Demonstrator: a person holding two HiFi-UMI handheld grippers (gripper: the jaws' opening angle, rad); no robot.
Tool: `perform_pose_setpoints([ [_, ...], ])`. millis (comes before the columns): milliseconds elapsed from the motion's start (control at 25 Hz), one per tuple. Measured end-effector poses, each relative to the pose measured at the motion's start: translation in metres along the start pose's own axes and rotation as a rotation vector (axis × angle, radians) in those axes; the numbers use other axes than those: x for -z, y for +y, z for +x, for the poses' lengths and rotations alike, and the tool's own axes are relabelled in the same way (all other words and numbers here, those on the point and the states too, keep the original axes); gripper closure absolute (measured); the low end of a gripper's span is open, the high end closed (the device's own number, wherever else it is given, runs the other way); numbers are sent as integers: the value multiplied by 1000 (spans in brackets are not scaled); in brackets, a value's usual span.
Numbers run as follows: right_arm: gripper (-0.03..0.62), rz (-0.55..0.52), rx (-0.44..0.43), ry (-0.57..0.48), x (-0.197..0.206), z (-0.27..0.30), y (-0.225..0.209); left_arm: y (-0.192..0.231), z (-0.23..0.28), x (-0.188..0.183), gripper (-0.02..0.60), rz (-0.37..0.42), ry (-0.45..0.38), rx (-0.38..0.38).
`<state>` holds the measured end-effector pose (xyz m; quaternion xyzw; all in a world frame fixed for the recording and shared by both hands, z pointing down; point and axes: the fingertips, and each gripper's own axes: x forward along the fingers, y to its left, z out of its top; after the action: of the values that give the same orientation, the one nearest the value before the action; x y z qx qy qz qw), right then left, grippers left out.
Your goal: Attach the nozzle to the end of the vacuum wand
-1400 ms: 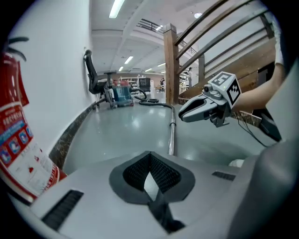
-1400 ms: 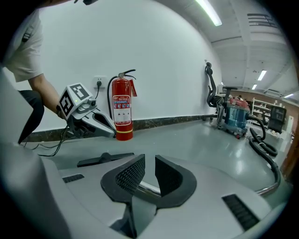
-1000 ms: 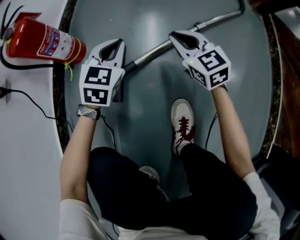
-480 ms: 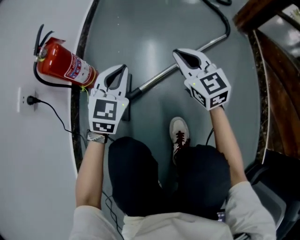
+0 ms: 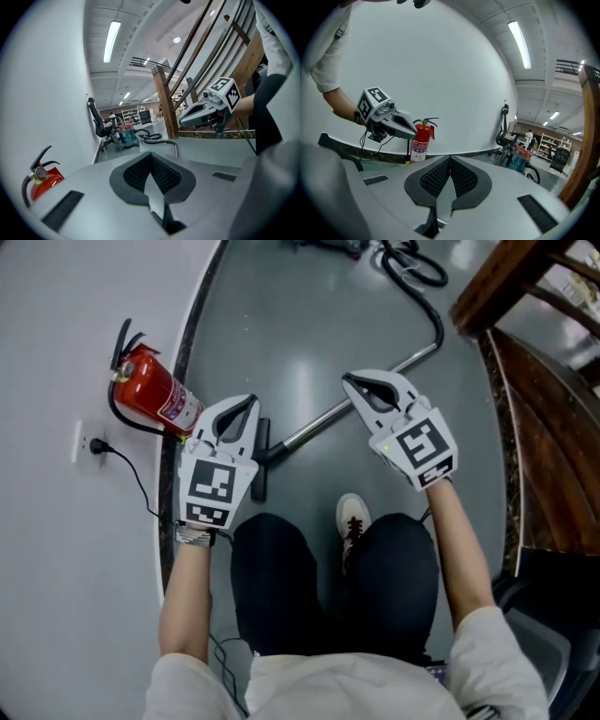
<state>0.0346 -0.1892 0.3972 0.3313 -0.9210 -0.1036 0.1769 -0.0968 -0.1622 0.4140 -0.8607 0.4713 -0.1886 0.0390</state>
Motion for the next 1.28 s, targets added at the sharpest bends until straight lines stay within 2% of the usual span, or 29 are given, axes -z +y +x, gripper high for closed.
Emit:
perform_pose_setpoints([
  [280, 566, -14, 4, -38, -38, -14, -19, 4, -9, -41, 581, -1, -29, -14],
  [520, 566, -65, 1, -31, -90, -31, -47, 24, -19, -115, 581, -5, -54, -46],
  [680, 566, -41, 8, -67, -151, -46, -70, 38, -34, -174, 581, -32, -63, -59],
  [920, 566, -21, 2, -85, -250, -80, -111, 52, -54, -257, 581, -73, -14, -60],
  [1120, 566, 6, 16, -86, -339, -126, -146, 64, -85, -369, 581, -68, -25, -48],
  [1280, 566, 24, 30, -107, -412, -158, -158, 74, -116, -446, 581, -67, -41, -51],
])
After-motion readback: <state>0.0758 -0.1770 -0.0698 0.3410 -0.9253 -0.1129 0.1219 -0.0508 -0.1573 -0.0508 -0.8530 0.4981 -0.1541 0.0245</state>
